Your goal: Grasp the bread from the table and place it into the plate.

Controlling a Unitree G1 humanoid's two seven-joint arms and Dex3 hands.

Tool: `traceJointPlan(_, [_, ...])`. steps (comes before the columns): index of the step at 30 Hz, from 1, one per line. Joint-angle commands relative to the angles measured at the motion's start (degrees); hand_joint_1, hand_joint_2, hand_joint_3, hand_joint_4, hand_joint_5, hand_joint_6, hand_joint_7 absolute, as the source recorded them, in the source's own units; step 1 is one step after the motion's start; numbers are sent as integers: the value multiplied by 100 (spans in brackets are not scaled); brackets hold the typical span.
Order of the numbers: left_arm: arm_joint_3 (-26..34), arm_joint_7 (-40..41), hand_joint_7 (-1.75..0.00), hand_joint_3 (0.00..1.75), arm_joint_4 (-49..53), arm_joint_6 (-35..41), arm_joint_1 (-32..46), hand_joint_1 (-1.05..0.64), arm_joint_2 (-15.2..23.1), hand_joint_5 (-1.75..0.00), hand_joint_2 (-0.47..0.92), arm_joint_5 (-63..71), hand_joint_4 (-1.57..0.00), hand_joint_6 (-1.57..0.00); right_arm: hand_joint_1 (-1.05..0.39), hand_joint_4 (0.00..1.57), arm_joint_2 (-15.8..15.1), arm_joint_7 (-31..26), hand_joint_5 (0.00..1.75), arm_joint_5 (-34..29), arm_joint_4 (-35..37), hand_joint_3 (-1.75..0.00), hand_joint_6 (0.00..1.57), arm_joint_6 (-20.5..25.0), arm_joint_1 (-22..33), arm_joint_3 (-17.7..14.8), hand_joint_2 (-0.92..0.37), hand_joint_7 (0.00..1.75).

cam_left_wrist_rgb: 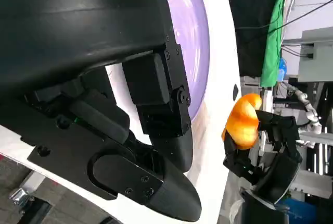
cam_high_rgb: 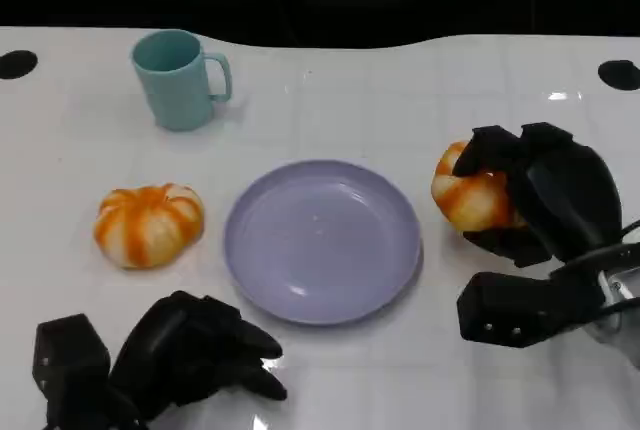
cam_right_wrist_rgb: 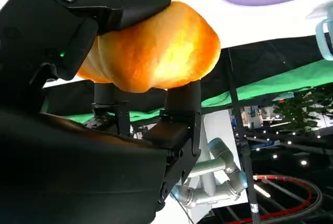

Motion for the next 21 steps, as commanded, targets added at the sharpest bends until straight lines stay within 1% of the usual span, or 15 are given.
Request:
traceJointPlan(1, [14, 73, 0, 0, 43, -43, 24, -105, 98, -25, 79, 25, -156, -156, -11, 101, -7, -244, 175, 110, -229, -138, 75, -237, -33, -117, -25, 175])
traceJointPlan(4, [7, 56, 0, 0, 57, -74, 18, -105, 103, -25, 79, 35, -156, -156, -9, 101, 18, -59, 175, 244, -423, -142, 76, -347, 11, -186, -25, 175])
traceJointPlan(8, [12, 30, 0, 0, 57, -11, 9, -105, 117, -25, 80, 14, -155, -155, -12, 102, 84, 269, 175, 437, -673, -149, 77, -472, 63, -223, -25, 175])
traceJointPlan(11, [0, 63, 0, 0, 16, 10, 26, -105, 118, -25, 79, 31, -155, -155, -13, 102, 176, 697, 175, 555, -916, -154, 77, -694, 66, -149, -21, 173])
traceJointPlan(14, [-6, 53, 0, 0, 18, -13, 38, -105, 119, -25, 79, 34, -155, -155, -14, 101, 292, 1035, 175, 530, -1138, -152, 79, -723, 55, -69, -19, 168])
traceJointPlan(16, [-7, 48, 0, 1, 24, -21, 44, -105, 117, -25, 80, 30, -155, -155, -15, 100, 351, 1160, 175, 490, -1218, -151, 80, -700, 53, -47, -20, 166])
traceJointPlan(21, [-19, 67, 0, 0, -19, -24, 56, -105, 113, -25, 80, 42, -155, -155, -15, 99, 658, 1648, 175, 478, -993, -148, 78, -744, -205, 92, -22, 166])
